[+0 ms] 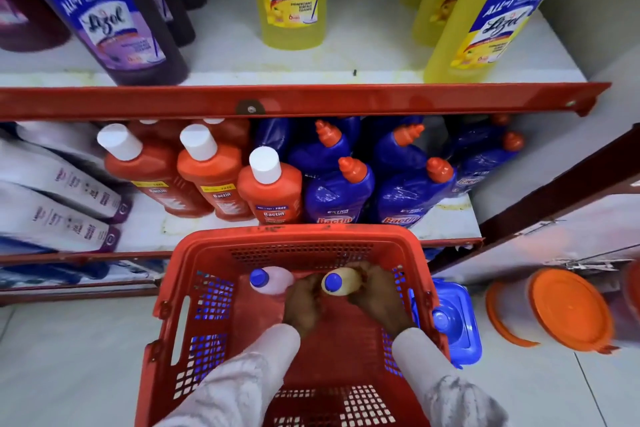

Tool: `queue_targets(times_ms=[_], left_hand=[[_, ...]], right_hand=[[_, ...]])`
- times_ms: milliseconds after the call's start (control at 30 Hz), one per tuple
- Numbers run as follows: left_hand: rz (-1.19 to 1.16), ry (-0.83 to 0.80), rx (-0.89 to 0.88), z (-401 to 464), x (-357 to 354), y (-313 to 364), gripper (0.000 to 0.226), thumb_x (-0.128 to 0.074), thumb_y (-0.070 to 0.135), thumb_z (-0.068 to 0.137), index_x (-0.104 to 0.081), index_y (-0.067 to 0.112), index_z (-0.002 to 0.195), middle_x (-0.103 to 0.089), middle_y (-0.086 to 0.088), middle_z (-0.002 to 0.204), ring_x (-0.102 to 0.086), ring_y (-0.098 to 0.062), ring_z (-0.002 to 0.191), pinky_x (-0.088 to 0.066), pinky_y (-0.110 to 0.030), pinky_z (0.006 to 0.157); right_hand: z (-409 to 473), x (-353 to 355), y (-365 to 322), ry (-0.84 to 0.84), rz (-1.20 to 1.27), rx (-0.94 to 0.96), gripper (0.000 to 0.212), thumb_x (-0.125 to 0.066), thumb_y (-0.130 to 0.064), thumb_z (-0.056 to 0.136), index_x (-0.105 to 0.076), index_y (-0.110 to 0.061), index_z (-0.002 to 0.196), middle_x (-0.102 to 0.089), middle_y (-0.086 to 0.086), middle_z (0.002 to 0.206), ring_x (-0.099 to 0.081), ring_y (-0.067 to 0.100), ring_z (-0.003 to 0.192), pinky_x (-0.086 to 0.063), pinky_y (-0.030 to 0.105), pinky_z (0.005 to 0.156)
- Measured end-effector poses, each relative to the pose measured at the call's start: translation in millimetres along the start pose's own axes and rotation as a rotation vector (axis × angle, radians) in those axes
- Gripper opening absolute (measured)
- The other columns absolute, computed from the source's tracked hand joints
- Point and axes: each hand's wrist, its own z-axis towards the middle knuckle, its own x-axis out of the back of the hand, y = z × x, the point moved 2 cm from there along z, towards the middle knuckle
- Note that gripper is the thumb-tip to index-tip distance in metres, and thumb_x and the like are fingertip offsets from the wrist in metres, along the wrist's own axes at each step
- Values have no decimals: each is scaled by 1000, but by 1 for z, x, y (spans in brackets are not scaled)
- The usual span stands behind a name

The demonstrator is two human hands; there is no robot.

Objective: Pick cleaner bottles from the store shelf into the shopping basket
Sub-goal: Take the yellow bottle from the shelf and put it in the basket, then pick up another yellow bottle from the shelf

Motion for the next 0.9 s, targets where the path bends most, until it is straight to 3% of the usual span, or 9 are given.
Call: queue_targets(times_ms=[100, 167, 233, 400, 533, 633, 700, 800, 900], left_hand=[[137, 21, -8, -18, 33, 28, 40, -57, -9, 80, -67, 10, 114, -70, -15, 115, -65, -30, 108, -48, -28, 86], [185, 84, -137, -34, 60, 67, 40, -58, -9, 78, -70, 15, 108, -73, -7, 102, -66, -17, 94, -49, -27, 81], [227, 212, -353, -47, 89, 116, 46, -57, -9, 73, -70, 22, 104, -69, 5, 91, -60, -3, 80, -47, -24, 81], [387, 517, -816, -69, 134, 224, 27, -65, 12, 84, -65, 25, 108, -69, 2, 115, -60, -17, 107, -46, -32, 97], [430, 699, -999, -65, 149, 277, 27, -67, 20, 85, -65, 22, 111, -66, 1, 123, -57, -21, 113, -47, -37, 98], [463, 731, -1006, -47, 155, 297, 33, -67, 24, 84, -61, 22, 116, -63, -1, 127, -54, -22, 118, -46, -39, 98], [494, 701, -954, -31, 153, 301, 38, -65, 29, 83, -58, 23, 120, -60, -2, 131, -52, -23, 122, -47, -43, 100], [476, 622, -834, -11, 145, 297, 40, -61, 35, 85, -57, 22, 122, -57, -6, 133, -51, -27, 123, -48, -45, 102], [479, 602, -737, -3, 140, 293, 37, -60, 38, 87, -60, 21, 119, -61, -3, 125, -53, -26, 115, -49, -45, 98]], right_hand=[[-13, 23, -25, 43, -28, 88, 50, -70, -2, 61, -73, -24, 105, -79, 3, 104, -72, 16, 98, -56, 38, 94], [-25, 48, -54, 100, 9, 156, 52, -71, 2, 65, -71, -31, 105, -78, -2, 101, -73, 12, 95, -58, 38, 90], [-36, 78, -90, 187, 26, 245, 47, -71, 1, 68, -72, -31, 103, -78, -10, 93, -73, 4, 86, -58, 28, 83], [-61, 152, -187, 461, 215, 507, 28, -71, 1, 81, -73, -21, 100, -75, -8, 92, -71, 6, 72, -57, 17, 62], [-62, 194, -219, 794, 183, 653, 33, -74, -9, 79, -68, -27, 107, -73, -3, 101, -69, 14, 87, -57, 33, 82], [-54, 217, -231, 1103, 151, 646, 52, -76, -11, 74, -59, -15, 122, -63, 6, 120, -54, 24, 110, -38, 26, 99], [-42, 228, -237, 1189, 219, 558, 70, -77, -20, 70, -47, -7, 132, -55, 15, 132, -45, 31, 119, -34, 35, 104], [-8, 241, -241, 1115, 264, 382, 98, -83, -39, 67, -33, -3, 143, -44, 21, 145, -38, 39, 132, -33, 50, 111], [20, 253, -249, 960, 326, 328, 106, -86, -45, 62, -29, -8, 144, -46, 16, 143, -44, 38, 130, -44, 53, 105]])
